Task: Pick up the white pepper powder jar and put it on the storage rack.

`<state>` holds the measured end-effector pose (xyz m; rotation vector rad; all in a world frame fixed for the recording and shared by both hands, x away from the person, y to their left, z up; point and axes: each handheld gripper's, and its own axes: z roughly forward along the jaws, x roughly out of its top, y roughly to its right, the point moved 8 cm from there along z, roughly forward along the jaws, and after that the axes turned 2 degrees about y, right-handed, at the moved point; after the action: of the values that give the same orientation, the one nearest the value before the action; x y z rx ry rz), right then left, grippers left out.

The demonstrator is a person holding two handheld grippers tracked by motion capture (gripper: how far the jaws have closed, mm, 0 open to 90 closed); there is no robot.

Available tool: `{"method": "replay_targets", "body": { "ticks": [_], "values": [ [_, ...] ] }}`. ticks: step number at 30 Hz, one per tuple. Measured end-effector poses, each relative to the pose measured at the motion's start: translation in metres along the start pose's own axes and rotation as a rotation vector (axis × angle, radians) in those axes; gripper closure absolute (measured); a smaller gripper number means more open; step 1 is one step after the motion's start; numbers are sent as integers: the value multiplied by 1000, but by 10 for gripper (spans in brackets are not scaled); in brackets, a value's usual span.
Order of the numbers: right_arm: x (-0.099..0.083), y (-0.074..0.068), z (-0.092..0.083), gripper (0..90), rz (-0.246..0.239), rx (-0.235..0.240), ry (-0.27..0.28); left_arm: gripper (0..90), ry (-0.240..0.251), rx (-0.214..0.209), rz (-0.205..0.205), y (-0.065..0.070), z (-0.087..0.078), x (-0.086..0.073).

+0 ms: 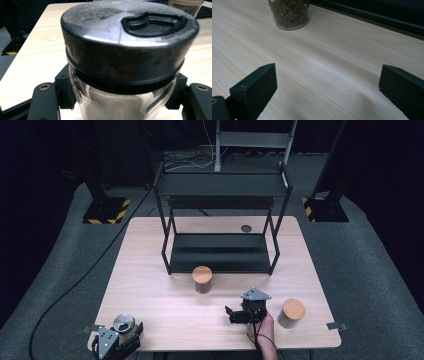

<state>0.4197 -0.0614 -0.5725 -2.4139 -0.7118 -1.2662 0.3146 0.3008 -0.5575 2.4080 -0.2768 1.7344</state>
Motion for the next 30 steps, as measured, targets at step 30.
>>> {"method": "replay_targets", "body": {
  "ticks": [30],
  "values": [
    [-1, -1, 1, 10, -9, 2, -14, 302, 5, -59, 53, 11, 13, 24]
  ]
}}
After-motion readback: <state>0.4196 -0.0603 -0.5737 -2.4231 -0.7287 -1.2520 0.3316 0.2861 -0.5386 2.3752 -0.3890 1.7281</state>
